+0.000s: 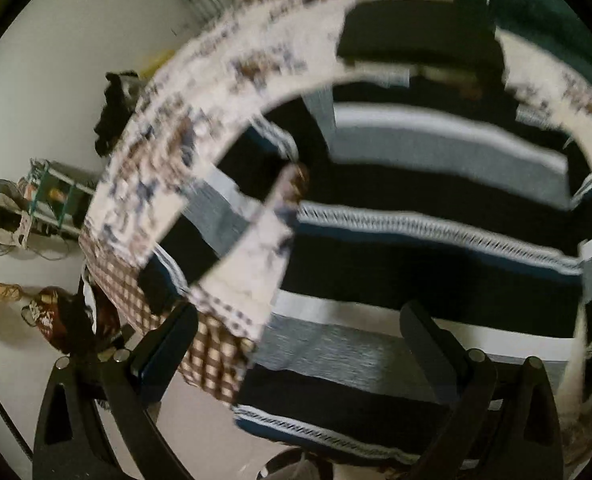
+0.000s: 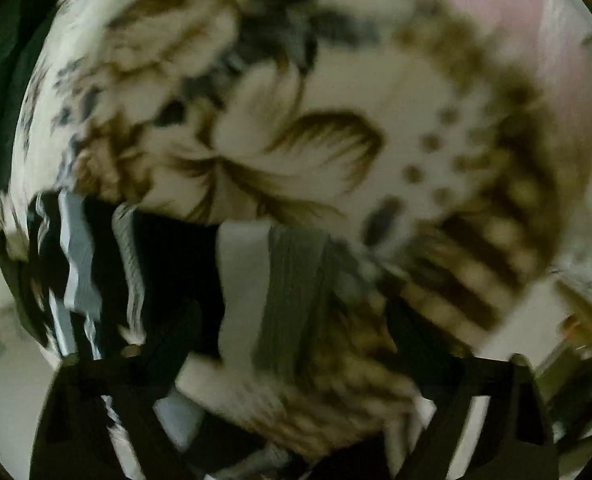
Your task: Fold small clothes
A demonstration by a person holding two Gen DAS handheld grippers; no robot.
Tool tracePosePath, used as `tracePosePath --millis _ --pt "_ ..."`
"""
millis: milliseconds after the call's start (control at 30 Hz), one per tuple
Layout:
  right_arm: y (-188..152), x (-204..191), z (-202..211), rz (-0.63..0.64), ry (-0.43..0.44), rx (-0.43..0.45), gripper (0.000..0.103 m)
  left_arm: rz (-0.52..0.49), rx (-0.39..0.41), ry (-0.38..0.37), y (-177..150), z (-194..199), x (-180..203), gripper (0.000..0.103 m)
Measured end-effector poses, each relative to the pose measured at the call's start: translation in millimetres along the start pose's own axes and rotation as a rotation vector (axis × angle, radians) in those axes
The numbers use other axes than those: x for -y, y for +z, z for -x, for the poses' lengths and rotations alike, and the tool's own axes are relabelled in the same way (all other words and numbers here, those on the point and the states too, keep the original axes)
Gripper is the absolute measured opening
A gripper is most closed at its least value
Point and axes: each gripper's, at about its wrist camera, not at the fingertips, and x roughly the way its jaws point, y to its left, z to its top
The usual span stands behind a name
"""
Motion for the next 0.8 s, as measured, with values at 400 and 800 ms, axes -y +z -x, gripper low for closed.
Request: tracePosePath --millis 400,800 --pt "-8.5 -11.4 58.5 0.153 0.137 0.161 0.008 -0.101 0.015 -0.066 -5.9 -46.6 73.4 0.103" --pt "85.7 25.5 69.8 0.028 0.095 0.176 0.067 -0.120 -0.017 -0.139 -7.3 -73.2 104.6 0.103"
